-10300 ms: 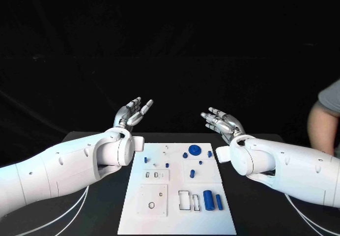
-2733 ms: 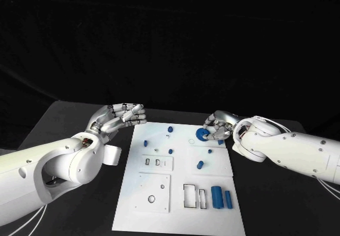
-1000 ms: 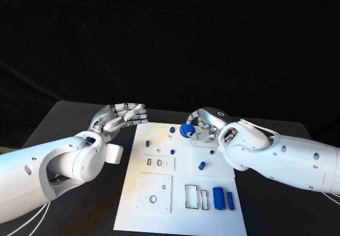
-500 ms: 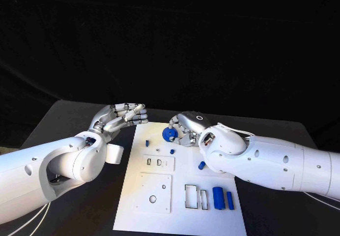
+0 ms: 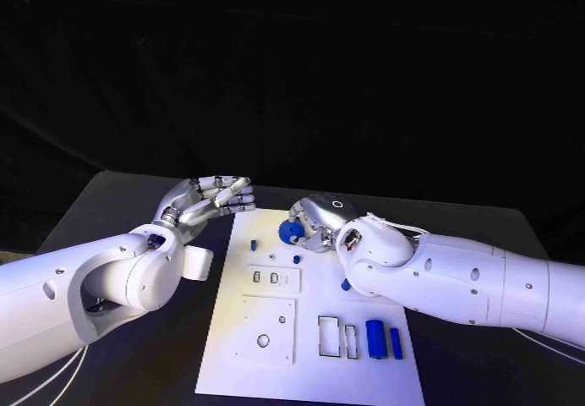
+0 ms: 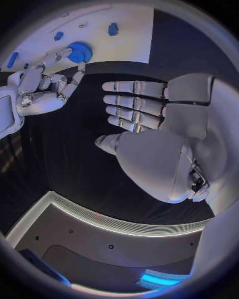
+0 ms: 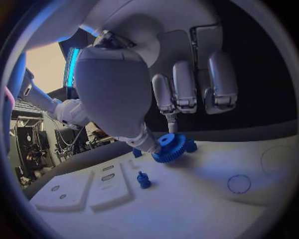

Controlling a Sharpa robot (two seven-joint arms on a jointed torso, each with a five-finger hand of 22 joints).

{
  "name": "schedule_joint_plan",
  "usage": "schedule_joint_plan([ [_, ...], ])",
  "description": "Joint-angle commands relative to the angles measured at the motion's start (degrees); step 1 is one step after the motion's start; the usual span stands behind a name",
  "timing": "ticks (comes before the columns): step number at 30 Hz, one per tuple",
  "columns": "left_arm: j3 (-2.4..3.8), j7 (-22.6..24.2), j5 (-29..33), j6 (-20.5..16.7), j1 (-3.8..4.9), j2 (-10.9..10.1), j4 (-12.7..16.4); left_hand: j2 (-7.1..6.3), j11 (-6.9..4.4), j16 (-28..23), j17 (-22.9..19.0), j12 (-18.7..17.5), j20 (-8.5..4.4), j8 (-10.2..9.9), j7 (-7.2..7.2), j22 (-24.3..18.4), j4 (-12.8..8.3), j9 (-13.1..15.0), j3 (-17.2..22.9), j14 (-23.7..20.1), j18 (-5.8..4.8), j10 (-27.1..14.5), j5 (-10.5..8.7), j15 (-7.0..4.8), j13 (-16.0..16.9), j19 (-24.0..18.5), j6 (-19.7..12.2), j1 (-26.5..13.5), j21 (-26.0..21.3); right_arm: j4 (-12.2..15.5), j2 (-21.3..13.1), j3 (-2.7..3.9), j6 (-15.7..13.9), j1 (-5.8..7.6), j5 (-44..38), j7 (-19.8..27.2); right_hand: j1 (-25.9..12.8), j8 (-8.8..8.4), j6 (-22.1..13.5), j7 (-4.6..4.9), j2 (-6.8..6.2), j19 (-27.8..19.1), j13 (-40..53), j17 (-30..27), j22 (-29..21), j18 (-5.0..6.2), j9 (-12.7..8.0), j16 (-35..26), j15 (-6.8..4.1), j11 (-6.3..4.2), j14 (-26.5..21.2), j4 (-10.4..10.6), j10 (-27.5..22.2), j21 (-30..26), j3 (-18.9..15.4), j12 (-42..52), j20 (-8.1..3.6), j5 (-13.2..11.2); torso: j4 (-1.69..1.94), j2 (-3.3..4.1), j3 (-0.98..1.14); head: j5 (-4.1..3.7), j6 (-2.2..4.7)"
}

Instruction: Assemble the parts on the task board

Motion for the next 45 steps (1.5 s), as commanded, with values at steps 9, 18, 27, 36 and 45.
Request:
schedule_joint_plan([
  [9,0.06,0.4,0.1,0.8,0.13,0.0,0.2,0.37,0.16,-0.3,0.1,-0.3,0.15,-0.2,1.47,-0.1,-0.1,0.1,-0.3,-0.5,0.49,-0.4,-0.38,0.05,-0.1,0.3,-0.3,0.0,-0.2,-0.8,0.7,-0.01,2.5,-0.05,-2.3,-1.2,-0.8,-0.17,-0.1,0.31,-0.51,6.0,9.0,15.1,15.1,-0.38,0.0,0.3,-0.37,-0.1,6.0,0.0,1.2,0.3,0.4,-0.1,-0.39,-0.6,-0.04,-0.02,0.02,0.15,-0.08],
  [18,0.06,0.3,0.1,0.8,0.13,0.0,0.2,0.44,0.17,-0.4,0.1,-0.3,0.16,-0.3,1.47,-0.1,-0.1,0.2,-0.4,-0.5,0.49,-0.4,-0.4,0.06,-0.1,0.3,-0.3,0.2,-0.2,-1.7,1.0,-0.03,5.0,-0.05,-1.9,-1.6,-2.7,-1.93,-2.5,1.04,-1.54,6.0,7.7,15.1,15.1,-0.38,-0.9,0.3,0.16,0.56,6.0,0.5,0.0,0.3,-0.6,-1.4,0.0,-3.1,0.01,0.01,0.03,0.18,-0.23],
  [27,0.06,0.3,0.1,0.8,0.13,-0.1,0.2,0.44,0.17,-0.4,0.1,-0.3,0.16,-0.3,1.47,-0.1,-0.1,0.2,-0.4,-0.5,0.49,-0.4,-0.4,0.06,-0.1,0.3,-0.3,0.2,-0.2,-1.5,0.7,-0.03,3.7,-0.08,-1.5,-1.7,-3.8,-2.71,-3.6,1.36,-1.58,6.0,7.5,15.1,15.1,-0.38,-1.4,0.3,0.47,0.88,6.0,1.2,-0.2,0.3,-2.2,-1.6,0.32,-5.4,-0.1,-0.01,0.04,0.31,-0.28],
  [36,0.06,0.2,0.1,0.7,0.13,-0.1,0.1,0.46,0.19,-0.4,0.2,-0.3,0.16,-0.3,1.49,-0.2,-0.1,0.2,-0.5,-0.5,0.49,-0.5,-0.42,0.07,-0.1,0.3,-0.4,0.2,-0.3,-1.3,0.3,-0.04,6.1,-0.08,4.8,-0.1,-11.2,-2.78,-3.5,1.37,1.26,6.0,8.2,15.1,15.1,-0.38,-2.2,0.3,0.59,1.01,6.0,5.3,0.4,0.3,-9.2,-0.9,0.51,-4.0,-0.06,-0.02,0.01,0.22,-0.27],
  [45,0.06,0.2,0.1,0.6,0.14,-0.2,0.2,0.46,0.19,-0.4,0.2,-0.3,0.16,-0.3,1.49,-0.2,-0.1,0.2,-0.5,-0.5,0.49,-0.5,-0.42,0.07,-0.1,0.3,-0.4,0.2,-0.3,-2.0,0.1,-0.04,8.5,-0.08,8.3,0.3,-13.7,-2.94,-3.7,1.47,1.97,6.0,8.5,15.1,15.1,-0.38,-2.5,0.3,0.67,1.07,6.0,5.3,0.7,0.3,-11.0,-0.6,0.56,-3.9,-0.06,-0.04,0.03,0.13,-0.35],
])
